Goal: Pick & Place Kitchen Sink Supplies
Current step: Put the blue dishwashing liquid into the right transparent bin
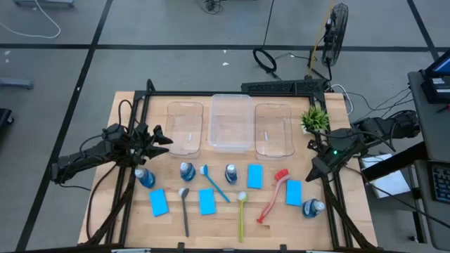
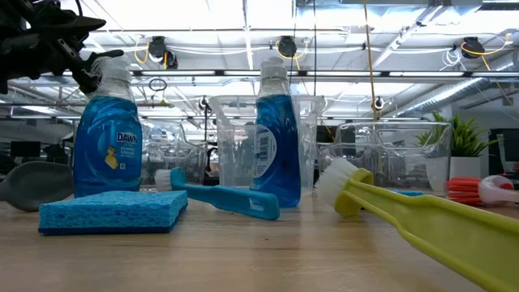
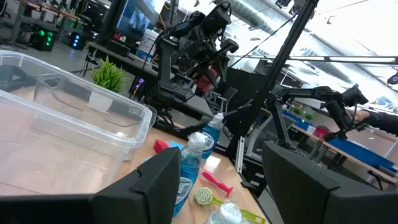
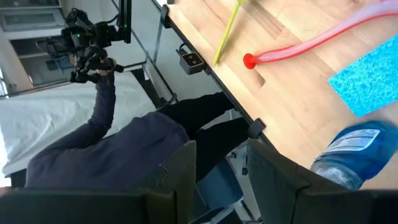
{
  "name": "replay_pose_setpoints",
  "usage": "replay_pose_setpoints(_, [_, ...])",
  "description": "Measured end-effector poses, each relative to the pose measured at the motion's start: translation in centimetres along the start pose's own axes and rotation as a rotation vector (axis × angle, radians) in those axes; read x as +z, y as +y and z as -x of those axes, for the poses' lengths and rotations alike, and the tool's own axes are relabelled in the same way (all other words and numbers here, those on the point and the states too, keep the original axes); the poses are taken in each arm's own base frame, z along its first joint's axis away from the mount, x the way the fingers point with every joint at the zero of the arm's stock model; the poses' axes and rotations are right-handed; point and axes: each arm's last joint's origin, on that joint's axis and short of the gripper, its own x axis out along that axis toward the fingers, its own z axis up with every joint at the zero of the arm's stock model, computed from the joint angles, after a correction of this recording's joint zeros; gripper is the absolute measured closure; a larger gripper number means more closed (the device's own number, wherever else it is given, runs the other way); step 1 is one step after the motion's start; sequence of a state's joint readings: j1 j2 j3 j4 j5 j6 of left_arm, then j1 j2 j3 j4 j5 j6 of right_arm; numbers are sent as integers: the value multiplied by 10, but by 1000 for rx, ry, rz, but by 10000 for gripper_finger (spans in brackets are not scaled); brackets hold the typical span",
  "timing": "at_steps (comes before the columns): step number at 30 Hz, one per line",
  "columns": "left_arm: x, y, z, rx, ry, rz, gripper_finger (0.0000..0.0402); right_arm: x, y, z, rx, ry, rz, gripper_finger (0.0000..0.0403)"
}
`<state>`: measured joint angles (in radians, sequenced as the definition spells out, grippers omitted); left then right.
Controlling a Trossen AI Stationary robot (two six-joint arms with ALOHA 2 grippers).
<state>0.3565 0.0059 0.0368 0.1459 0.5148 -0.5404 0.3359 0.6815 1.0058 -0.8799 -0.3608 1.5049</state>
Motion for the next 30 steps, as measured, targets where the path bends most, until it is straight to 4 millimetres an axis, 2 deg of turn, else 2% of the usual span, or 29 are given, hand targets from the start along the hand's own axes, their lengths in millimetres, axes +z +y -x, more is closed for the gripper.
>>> replay_pose_setpoints(11, [0, 0, 0, 0, 0, -4, 174, 1, 2, 1, 11, -49, -25, 273])
replay_pose_setpoints(18, [0, 0, 0, 0, 0, -4, 174, -2, 27, 20, 50, -123, 49, 273])
replay_pose_setpoints(24, [0, 0, 0, 1, 1, -5, 174, -5, 40, 28, -72, -106, 40, 273])
replay_pose_setpoints(30, [0, 0, 0, 1, 1, -11, 174, -10, 49, 18, -189, 8, 81, 273])
